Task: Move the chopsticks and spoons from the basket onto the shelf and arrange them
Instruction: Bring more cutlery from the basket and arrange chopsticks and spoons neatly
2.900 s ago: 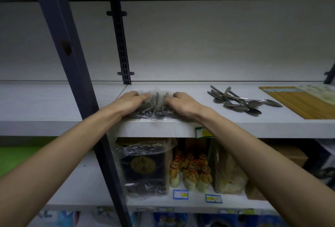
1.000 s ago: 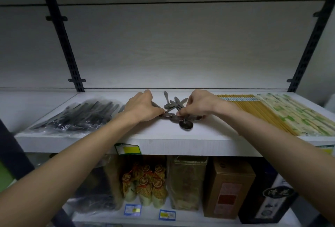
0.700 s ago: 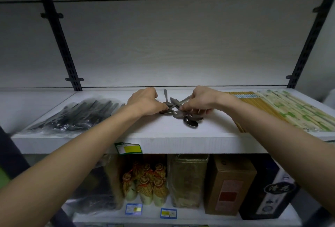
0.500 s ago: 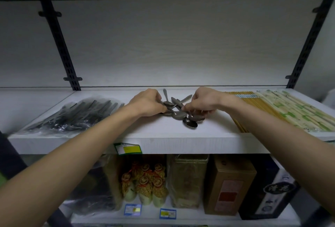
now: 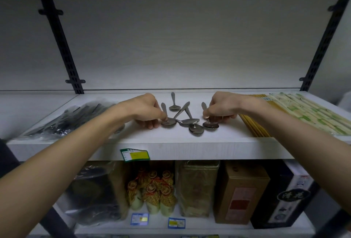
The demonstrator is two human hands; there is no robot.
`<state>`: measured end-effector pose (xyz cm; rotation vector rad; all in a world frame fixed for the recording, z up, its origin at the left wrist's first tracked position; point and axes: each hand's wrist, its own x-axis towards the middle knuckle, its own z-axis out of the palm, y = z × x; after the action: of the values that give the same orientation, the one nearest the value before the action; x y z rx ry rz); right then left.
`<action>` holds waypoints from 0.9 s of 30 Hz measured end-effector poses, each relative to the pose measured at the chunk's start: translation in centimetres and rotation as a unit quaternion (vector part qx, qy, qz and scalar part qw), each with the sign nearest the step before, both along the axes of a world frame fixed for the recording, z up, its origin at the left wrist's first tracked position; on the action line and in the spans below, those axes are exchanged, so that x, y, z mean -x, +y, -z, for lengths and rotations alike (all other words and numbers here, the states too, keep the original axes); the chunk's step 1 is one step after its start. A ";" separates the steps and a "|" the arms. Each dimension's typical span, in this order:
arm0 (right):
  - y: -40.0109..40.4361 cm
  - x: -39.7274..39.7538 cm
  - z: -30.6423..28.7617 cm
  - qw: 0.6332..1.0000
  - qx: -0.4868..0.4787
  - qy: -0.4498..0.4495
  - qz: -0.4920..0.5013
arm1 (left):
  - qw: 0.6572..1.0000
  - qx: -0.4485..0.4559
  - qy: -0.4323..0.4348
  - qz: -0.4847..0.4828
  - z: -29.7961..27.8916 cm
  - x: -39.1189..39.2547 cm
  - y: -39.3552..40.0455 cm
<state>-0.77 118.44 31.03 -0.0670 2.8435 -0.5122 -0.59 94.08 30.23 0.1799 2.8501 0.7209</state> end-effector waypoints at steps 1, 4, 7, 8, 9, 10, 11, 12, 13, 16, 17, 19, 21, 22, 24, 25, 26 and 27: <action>-0.1 0.1 -0.1 1.000 -0.010 0.010 0.000 | 0.999 0.027 0.018 -0.014 0.0 0.2 -0.1; -0.7 0.3 -0.2 0.989 -0.075 0.130 0.004 | 0.996 0.047 0.058 -0.046 0.3 0.9 -0.3; -2.2 0.1 -0.7 0.974 -0.028 0.224 -0.037 | 0.995 0.034 0.073 -0.064 0.6 1.3 -0.1; -2.8 -0.2 -0.9 0.977 -0.012 0.205 -0.063 | 0.995 0.026 0.074 -0.067 0.6 1.3 -0.1; -3.4 -0.5 -1.1 0.981 -0.012 0.173 -0.086 | 0.995 0.016 0.071 -0.069 0.6 1.3 -0.1; -4.0 -0.9 -1.1 0.984 -0.020 0.140 -0.105 | 0.995 0.011 0.068 -0.070 0.7 1.3 -0.1; -4.4 -1.1 -1.1 0.986 -0.025 0.113 -0.120 | 0.995 0.011 0.071 -0.070 0.8 1.3 0.0; -4.8 -1.2 -0.9 0.987 -0.022 0.094 -0.129 | 0.994 0.014 0.079 -0.069 1.0 1.2 0.0; -5.1 -1.3 -0.8 0.988 -0.013 0.082 -0.132 | 0.994 0.018 0.089 -0.067 1.1 1.2 0.0; -5.7 -1.5 -0.5 0.991 0.016 0.042 -0.126 | 0.993 0.005 0.102 -0.055 1.5 1.1 -0.2; -5.8 -1.6 -0.4 0.991 0.024 0.029 -0.126 | 0.993 -0.003 0.102 -0.052 1.5 1.1 -0.4; -5.9 -1.7 -0.3 0.991 0.036 0.008 -0.126 | 0.995 -0.028 0.090 -0.045 1.5 0.8 -0.8; -5.9 -2.1 -0.6 0.992 0.043 -0.014 -0.117 | 0.993 -0.090 0.067 -0.037 1.4 0.4 -1.0; -5.9 -2.4 -0.9 0.992 0.048 -0.022 -0.111 | 0.990 -0.122 0.056 -0.035 1.3 0.1 -1.0; -5.5 -2.8 -1.7 0.993 0.065 -0.035 -0.094 | 0.986 -0.156 0.052 -0.034 1.2 -0.6 -0.8; -5.2 -3.0 -2.1 0.993 0.075 -0.042 -0.086 | 0.985 -0.161 0.055 -0.030 1.3 -0.7 -0.8; -4.7 -3.2 -2.4 0.993 0.080 -0.047 -0.079 | 0.985 -0.160 0.061 -0.026 1.3 -0.8 -0.7; -4.1 -3.4 -2.6 0.993 0.081 -0.047 -0.072 | 0.984 -0.161 0.066 -0.024 1.4 -0.8 -0.7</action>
<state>2.66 114.33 33.64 -0.2689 2.6747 -0.6937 0.25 93.37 28.87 0.2142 2.8493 1.2211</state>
